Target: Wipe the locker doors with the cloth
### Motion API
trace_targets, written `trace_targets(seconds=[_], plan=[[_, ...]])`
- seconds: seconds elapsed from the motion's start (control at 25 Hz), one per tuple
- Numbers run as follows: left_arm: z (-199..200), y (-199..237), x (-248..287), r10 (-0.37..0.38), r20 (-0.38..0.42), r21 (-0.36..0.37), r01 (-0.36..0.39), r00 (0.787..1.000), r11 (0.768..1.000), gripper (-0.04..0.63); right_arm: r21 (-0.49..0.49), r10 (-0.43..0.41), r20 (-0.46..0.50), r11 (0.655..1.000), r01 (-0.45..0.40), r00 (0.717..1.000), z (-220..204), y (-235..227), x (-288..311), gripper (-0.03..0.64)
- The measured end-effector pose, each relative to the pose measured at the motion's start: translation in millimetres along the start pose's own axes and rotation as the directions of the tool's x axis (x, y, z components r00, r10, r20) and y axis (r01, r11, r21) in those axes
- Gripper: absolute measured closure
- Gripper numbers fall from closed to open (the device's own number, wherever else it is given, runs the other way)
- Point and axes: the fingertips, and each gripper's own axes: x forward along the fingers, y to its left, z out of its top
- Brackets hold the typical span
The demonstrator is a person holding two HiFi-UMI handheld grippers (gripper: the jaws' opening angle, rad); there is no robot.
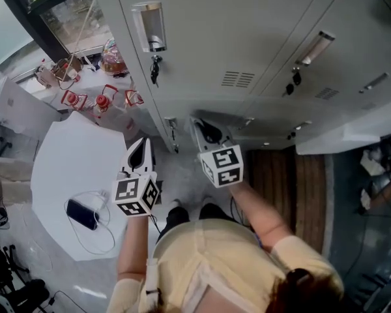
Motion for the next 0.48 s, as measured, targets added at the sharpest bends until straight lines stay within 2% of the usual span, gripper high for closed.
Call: trace_targets(seconds=[0.28, 0.48], plan=[[-7.7, 29.4, -20.2, 0.069, -0.003, -0.014, -0.069, 0.998, 0.998, 0.594, 0.015, 0.098, -0.012, 0.995, -0.098, 0.995, 4.3, 48.0, 26.6, 0.597], [-15.3, 48.5, -24.8, 0.108, -0.004, -0.014, -0.108, 0.994, 0.994, 0.594, -0.006, 0.135, -0.019, 0.991, -0.135, 0.991, 1.8, 69.2, 46.1, 0.597]])
